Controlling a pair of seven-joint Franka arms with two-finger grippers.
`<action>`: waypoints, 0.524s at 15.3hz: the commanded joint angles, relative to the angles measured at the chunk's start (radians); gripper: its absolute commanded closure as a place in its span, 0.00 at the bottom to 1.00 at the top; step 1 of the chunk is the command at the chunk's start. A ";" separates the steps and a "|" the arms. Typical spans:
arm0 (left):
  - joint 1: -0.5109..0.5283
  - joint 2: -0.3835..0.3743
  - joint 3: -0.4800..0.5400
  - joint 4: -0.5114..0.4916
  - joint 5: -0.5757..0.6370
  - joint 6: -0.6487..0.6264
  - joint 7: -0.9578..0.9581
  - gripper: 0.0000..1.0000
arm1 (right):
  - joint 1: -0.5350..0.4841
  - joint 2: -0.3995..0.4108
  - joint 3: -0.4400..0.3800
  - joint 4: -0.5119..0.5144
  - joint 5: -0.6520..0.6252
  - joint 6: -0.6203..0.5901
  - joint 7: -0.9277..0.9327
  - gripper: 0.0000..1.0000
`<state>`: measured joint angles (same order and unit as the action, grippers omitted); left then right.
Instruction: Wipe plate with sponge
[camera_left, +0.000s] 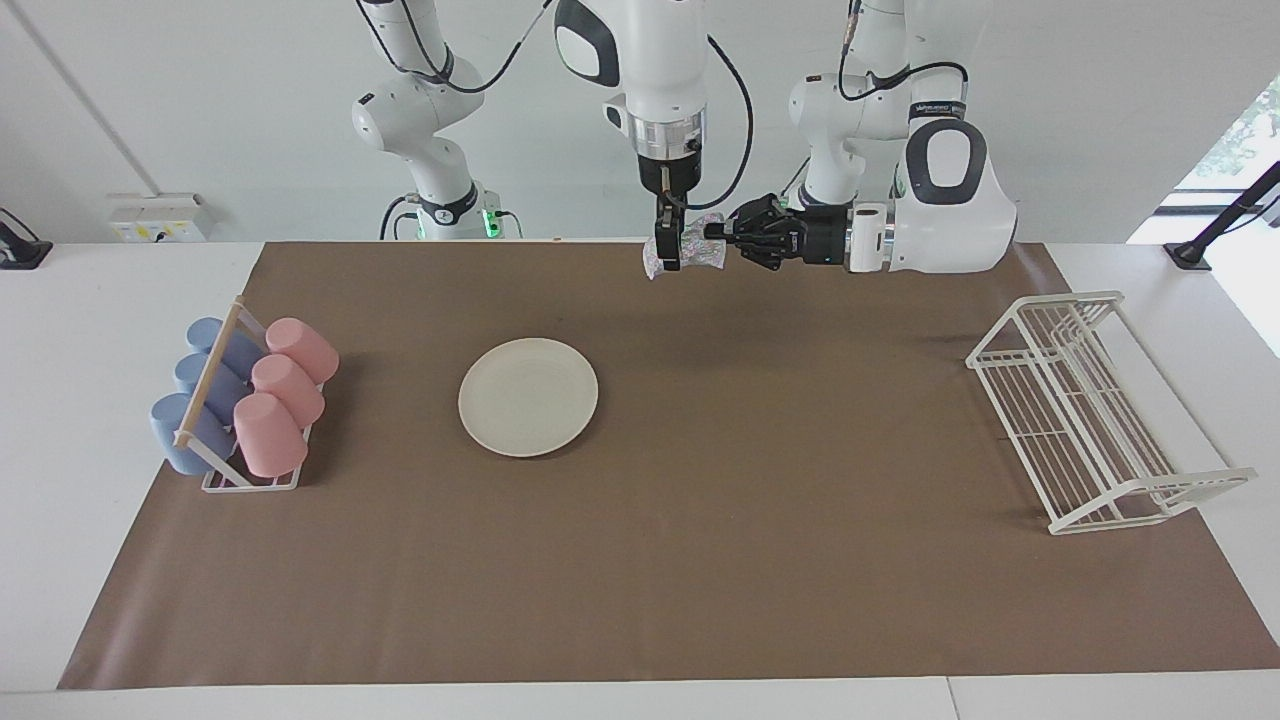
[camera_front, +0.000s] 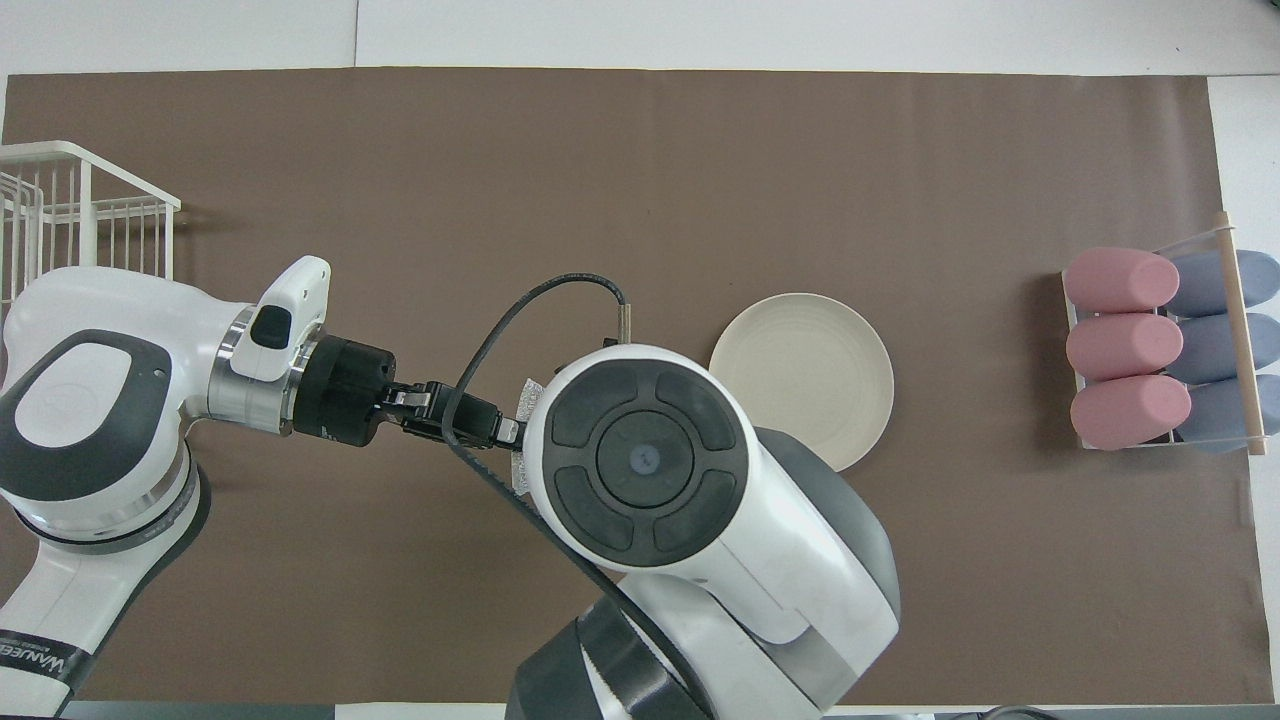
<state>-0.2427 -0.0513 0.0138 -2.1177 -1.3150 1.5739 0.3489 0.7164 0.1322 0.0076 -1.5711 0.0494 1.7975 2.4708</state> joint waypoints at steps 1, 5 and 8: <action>0.003 0.007 0.008 0.018 0.013 -0.023 -0.021 1.00 | -0.037 0.007 0.005 0.013 -0.019 -0.023 0.007 0.00; 0.008 0.008 0.009 0.051 0.084 0.004 -0.088 1.00 | -0.119 0.000 0.003 0.005 -0.019 -0.052 -0.221 0.00; 0.014 0.010 0.011 0.105 0.242 0.043 -0.177 1.00 | -0.236 -0.031 0.003 -0.007 -0.020 -0.095 -0.463 0.00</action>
<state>-0.2398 -0.0512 0.0255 -2.0592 -1.1496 1.6019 0.2331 0.5542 0.1289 0.0019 -1.5717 0.0452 1.7396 2.1492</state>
